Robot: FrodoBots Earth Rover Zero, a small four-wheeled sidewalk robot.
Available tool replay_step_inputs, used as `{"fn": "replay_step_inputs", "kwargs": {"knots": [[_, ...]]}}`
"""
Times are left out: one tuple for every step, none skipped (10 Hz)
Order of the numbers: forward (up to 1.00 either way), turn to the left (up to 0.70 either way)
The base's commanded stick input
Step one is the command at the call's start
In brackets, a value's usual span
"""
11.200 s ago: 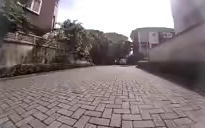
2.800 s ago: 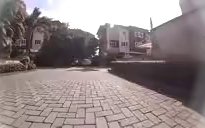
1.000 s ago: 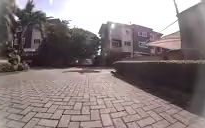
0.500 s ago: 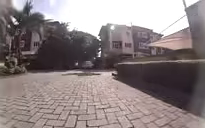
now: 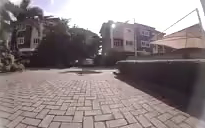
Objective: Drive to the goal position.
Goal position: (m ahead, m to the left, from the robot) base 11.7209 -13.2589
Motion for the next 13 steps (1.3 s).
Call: {"fn": "replay_step_inputs", "kwargs": {"knots": [[0.69,0.03],[0.69,0.03],[0.69,0.03],[0.69,0.03],[0.69,0.03],[0.69,0.03],[0.69,0.03],[0.69,0.03],[0.69,0.03],[0.69,0.03],[0.69,0.03],[0.69,0.03],[0.69,0.03]]}}
